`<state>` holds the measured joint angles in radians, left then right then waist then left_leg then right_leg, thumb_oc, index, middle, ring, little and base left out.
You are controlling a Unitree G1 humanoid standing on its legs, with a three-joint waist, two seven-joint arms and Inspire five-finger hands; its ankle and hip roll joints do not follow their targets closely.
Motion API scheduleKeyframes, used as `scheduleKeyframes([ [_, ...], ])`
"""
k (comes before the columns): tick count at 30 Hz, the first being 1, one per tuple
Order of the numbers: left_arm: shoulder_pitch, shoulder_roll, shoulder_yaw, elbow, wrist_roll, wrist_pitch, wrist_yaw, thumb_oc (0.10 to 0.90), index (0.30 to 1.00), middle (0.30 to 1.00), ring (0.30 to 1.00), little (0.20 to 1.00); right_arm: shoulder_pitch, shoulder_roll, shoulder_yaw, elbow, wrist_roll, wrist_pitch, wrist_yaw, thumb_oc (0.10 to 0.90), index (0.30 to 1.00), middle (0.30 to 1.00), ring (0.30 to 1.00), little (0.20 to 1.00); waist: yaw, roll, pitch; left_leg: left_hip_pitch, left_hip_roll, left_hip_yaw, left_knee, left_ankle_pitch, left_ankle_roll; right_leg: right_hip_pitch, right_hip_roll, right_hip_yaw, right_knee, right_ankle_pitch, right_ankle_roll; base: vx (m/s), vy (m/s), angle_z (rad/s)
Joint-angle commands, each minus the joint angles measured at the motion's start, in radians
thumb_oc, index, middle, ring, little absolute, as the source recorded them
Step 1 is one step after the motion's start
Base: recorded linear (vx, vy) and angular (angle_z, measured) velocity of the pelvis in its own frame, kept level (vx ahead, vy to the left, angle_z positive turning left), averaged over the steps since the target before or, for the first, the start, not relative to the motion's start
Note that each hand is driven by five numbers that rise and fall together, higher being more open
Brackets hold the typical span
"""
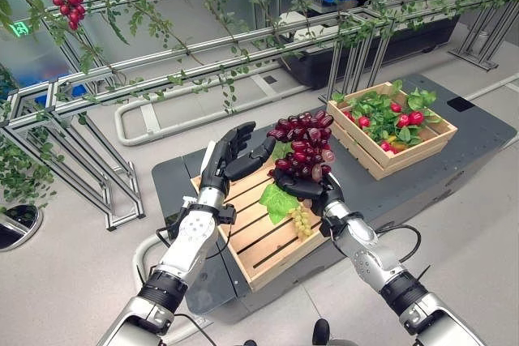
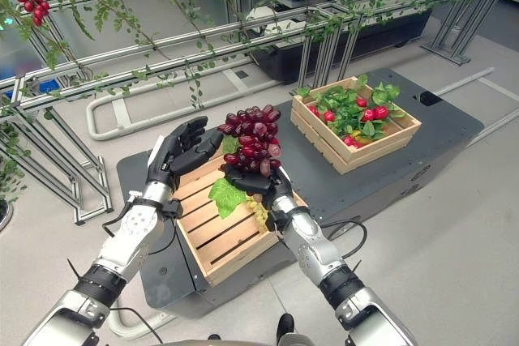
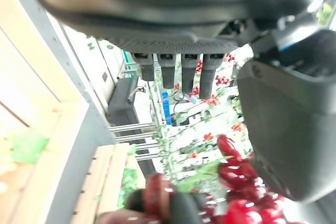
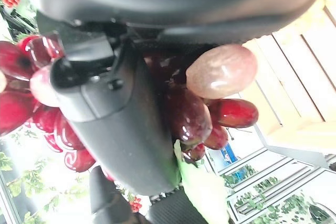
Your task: Pick up the fruits from the basket on one side to the basket on the other side
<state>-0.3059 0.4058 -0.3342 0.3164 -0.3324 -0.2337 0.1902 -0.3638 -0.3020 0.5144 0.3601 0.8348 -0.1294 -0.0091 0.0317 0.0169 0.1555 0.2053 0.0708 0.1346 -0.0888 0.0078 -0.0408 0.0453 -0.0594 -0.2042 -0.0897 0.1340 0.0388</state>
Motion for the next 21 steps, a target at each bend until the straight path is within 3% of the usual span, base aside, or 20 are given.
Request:
scheduleKeyframes([
  [1,-0.087,0.030,0.014,0.047,0.071,-0.130,0.024,0.800,0.900,0.900,0.900,0.900,-0.048,0.059,-0.105,-0.075,0.034,-0.173,0.028,0.400,0.300,0.300,0.300,0.300,-0.004,-0.010,-0.107,-0.031,-0.009,-0.003,0.002,-0.087,0.002,0.128,-0.020,-0.018,0.002,-0.208,0.015,0.01,0.011,-0.04],
  [10,-0.052,-0.008,0.067,0.089,-0.030,-0.161,0.107,0.800,0.900,0.900,0.900,0.900,-0.017,0.059,-0.133,-0.067,0.006,-0.201,0.018,0.400,0.300,0.300,0.300,0.300,-0.017,-0.009,-0.101,-0.024,-0.004,0.009,0.002,-0.090,0.000,0.125,-0.017,-0.002,0.002,-0.206,0.016,0.00,0.004,-0.02],
  [21,0.134,-0.098,0.094,0.080,-0.227,-0.122,-0.055,0.800,0.900,0.900,0.900,0.900,0.176,0.012,-0.286,-0.136,-0.126,-0.270,-0.033,0.400,0.300,0.300,0.300,0.300,-0.053,-0.018,-0.081,-0.011,0.004,0.045,0.002,-0.107,0.011,0.112,-0.009,0.044,0.002,-0.198,0.027,-0.01,0.006,-0.09],
])
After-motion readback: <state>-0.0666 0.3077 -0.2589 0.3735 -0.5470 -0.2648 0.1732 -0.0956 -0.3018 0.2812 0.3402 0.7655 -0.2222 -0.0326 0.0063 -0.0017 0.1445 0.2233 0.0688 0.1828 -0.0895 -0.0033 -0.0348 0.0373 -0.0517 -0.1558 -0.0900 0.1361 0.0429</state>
